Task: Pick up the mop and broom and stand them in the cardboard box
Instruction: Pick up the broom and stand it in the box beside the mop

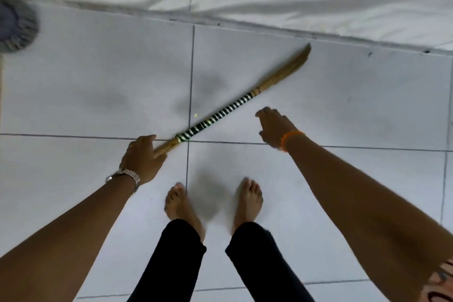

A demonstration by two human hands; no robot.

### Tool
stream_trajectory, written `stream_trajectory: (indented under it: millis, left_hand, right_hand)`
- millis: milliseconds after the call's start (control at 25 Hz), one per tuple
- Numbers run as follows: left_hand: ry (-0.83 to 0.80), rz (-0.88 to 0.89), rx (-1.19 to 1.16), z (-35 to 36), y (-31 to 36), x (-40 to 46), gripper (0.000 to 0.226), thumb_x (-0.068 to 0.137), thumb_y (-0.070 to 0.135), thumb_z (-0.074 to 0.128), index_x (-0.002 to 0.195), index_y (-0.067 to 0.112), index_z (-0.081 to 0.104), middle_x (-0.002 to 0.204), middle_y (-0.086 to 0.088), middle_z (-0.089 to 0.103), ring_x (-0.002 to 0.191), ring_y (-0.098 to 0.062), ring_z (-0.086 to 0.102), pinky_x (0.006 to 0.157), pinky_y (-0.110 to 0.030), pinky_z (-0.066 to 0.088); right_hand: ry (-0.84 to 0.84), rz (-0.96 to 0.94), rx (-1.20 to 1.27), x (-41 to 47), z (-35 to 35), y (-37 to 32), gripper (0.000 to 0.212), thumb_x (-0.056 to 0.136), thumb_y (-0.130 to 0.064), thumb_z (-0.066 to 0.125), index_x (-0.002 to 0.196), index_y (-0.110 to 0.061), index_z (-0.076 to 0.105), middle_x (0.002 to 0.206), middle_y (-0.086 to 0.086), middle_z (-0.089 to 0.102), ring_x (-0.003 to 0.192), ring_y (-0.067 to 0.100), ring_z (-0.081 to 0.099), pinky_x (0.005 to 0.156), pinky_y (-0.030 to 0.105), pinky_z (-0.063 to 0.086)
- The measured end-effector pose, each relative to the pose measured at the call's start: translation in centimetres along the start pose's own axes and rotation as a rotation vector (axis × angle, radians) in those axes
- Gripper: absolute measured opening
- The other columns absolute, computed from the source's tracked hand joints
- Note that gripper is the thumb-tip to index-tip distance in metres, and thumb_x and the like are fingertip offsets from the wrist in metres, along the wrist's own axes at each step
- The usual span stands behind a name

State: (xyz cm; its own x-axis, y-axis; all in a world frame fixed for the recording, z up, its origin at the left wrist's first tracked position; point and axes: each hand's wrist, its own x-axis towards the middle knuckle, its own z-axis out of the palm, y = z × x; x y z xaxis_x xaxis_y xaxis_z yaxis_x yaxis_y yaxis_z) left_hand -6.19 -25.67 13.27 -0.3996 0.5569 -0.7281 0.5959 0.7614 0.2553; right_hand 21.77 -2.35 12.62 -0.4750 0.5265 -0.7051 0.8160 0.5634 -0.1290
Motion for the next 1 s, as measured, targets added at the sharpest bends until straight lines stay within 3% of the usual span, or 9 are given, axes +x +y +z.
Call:
stream_trajectory:
  millis: [120,280,400,520,680,840,920,960,1000]
  left_hand:
    - [-0.009,0.014,0.039,6.4,-1.8,5.8,0.068,0.09,0.029,0.068,0.147,0.008,0.039,0.151,-0.02,0.042,0.138,-0.044,0.039,0.109,-0.054,0.039]
    - [0.032,0.021,0.093,11.9,-4.6,10.6,0.061,0.088,0.02,0.071,0.143,0.008,0.045,0.143,-0.024,0.045,0.132,-0.046,0.04,0.107,-0.057,0.041]
    - [0.079,0.027,0.164,14.1,-5.6,12.1,0.051,0.086,0.018,0.072,0.132,0.009,0.052,0.126,-0.025,0.052,0.114,-0.047,0.051,0.095,-0.057,0.048]
    - [0.129,0.009,0.18,15.1,-5.9,12.8,0.043,0.086,0.014,0.072,0.125,0.006,0.055,0.121,-0.025,0.054,0.108,-0.047,0.055,0.088,-0.057,0.052]
    - [0.168,0.082,0.215,13.6,-4.8,10.8,0.03,0.085,0.003,0.07,0.113,-0.001,0.058,0.109,-0.026,0.059,0.096,-0.045,0.059,0.078,-0.055,0.055]
    - [0.235,0.204,0.218,5.2,-1.9,5.0,0.027,0.088,0.003,0.065,0.112,0.003,0.052,0.081,-0.021,0.068,0.071,-0.041,0.066,0.069,-0.049,0.057]
    - [0.351,0.331,0.245,-0.4,-0.6,1.5,0.028,0.087,0.006,0.065,0.113,0.003,0.054,0.085,-0.022,0.069,0.077,-0.043,0.066,0.08,-0.054,0.055]
    - [0.424,0.356,0.255,-3.8,0.3,-0.7,0.033,0.087,0.011,0.059,0.119,0.003,0.054,0.099,-0.024,0.069,0.093,-0.046,0.065,0.097,-0.058,0.049]
    - [0.495,0.324,0.263,-7.4,1.3,-3.2,0.046,0.086,0.017,0.052,0.13,0.003,0.05,0.12,-0.025,0.063,0.117,-0.048,0.057,0.116,-0.059,0.031]
  right_hand:
    - [0.055,-0.087,-0.076,8.3,3.8,1.6,0.054,0.085,-0.005,0.058,0.136,-0.005,0.039,0.139,0.017,0.043,0.125,0.036,0.046,0.098,0.051,0.046]
    - [0.158,-0.263,-0.289,15.6,7.0,3.1,0.064,0.078,-0.003,0.069,0.136,-0.003,0.04,0.136,0.021,0.047,0.122,0.04,0.049,0.095,0.05,0.049]
    - [0.27,-0.319,-0.442,18.1,8.8,3.5,0.05,0.078,-0.003,0.066,0.124,-0.005,0.047,0.123,0.021,0.051,0.107,0.041,0.053,0.084,0.05,0.052]
    - [0.339,-0.327,-0.541,18.8,8.7,3.1,0.034,0.081,-0.004,0.06,0.114,-0.005,0.051,0.117,0.02,0.054,0.103,0.04,0.055,0.084,0.053,0.05]
    - [0.209,-0.33,-0.566,17.1,7.2,3.9,0.029,0.084,-0.008,0.062,0.111,-0.011,0.052,0.116,0.014,0.057,0.105,0.034,0.057,0.082,0.049,0.051]
    - [0.103,-0.301,-0.397,10.6,0.6,4.0,0.029,0.089,-0.01,0.057,0.116,-0.013,0.045,0.105,0.011,0.06,0.093,0.034,0.06,0.07,0.044,0.046]
    - [0.055,-0.302,-0.366,6.2,-3.9,3.6,0.032,0.092,-0.014,0.055,0.123,-0.017,0.047,0.11,0.008,0.059,0.099,0.032,0.058,0.074,0.045,0.047]
    - [0.036,-0.284,-0.35,3.3,-6.9,2.9,0.032,0.092,-0.015,0.055,0.123,-0.018,0.048,0.111,0.008,0.058,0.102,0.032,0.057,0.075,0.045,0.047]
    - [0.035,-0.274,-0.319,0.4,-10.0,1.9,0.031,0.092,-0.015,0.055,0.122,-0.019,0.049,0.111,0.008,0.057,0.103,0.032,0.057,0.074,0.044,0.048]
